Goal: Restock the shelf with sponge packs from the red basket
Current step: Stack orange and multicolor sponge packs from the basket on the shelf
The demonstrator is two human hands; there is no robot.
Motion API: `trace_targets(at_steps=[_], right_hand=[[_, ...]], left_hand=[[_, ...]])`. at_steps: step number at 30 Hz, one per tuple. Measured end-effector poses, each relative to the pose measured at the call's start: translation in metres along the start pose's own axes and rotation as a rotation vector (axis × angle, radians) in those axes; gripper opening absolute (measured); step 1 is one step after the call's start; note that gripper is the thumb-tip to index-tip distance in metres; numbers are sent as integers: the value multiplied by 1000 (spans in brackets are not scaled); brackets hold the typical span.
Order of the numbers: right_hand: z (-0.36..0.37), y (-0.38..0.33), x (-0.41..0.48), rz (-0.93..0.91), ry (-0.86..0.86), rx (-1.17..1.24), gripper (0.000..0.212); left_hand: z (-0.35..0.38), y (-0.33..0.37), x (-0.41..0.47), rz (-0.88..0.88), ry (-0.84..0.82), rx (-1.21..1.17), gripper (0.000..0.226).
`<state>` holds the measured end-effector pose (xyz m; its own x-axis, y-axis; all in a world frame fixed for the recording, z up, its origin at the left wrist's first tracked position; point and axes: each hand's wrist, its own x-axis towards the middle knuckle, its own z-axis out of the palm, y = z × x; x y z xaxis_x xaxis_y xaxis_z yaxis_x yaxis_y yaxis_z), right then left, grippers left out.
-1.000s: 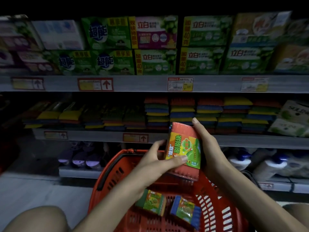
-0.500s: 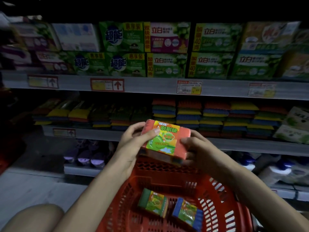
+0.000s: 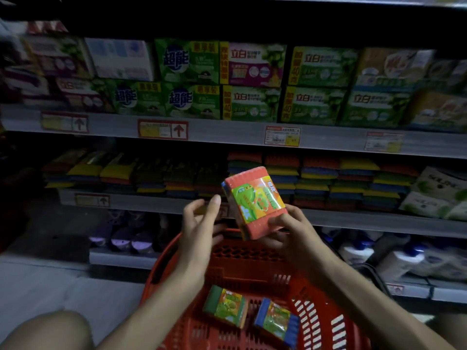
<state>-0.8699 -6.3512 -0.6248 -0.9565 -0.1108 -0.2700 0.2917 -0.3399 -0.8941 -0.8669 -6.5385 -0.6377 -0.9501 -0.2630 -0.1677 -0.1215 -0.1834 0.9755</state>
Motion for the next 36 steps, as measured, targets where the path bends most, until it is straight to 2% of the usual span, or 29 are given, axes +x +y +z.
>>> trace_targets(at_steps=[3,5,8,13,16,18,27,31,36], right_hand=[[11,15,0,-58,5,53,50],[13,26,-2,-136,13,-92,48],[17,32,-5,-268,36,-374,44],[32,36,-2,-360,8,-490,39],[42,37,8,-431,88,-592,33],[52,38,14,-459,132,-541,27],[102,63,34,-479,175,-361,13],[116,69,40,-464,72,-318,26],[117,71,52,-462,9,-303,53]], left_hand=[[18,-17,-23,11,-81,14,60],[28,-24,-34,6,-107,9,61],[27,-29,-34,22,-36,-9,54],[9,-18,-22,45,-2,-49,42],[-2,-12,-11,87,32,-114,49],[-11,-10,-2,92,77,-127,52],[-39,-3,34,164,201,-107,40],[-45,4,48,251,274,-2,38],[-47,10,69,287,210,-1,11]])
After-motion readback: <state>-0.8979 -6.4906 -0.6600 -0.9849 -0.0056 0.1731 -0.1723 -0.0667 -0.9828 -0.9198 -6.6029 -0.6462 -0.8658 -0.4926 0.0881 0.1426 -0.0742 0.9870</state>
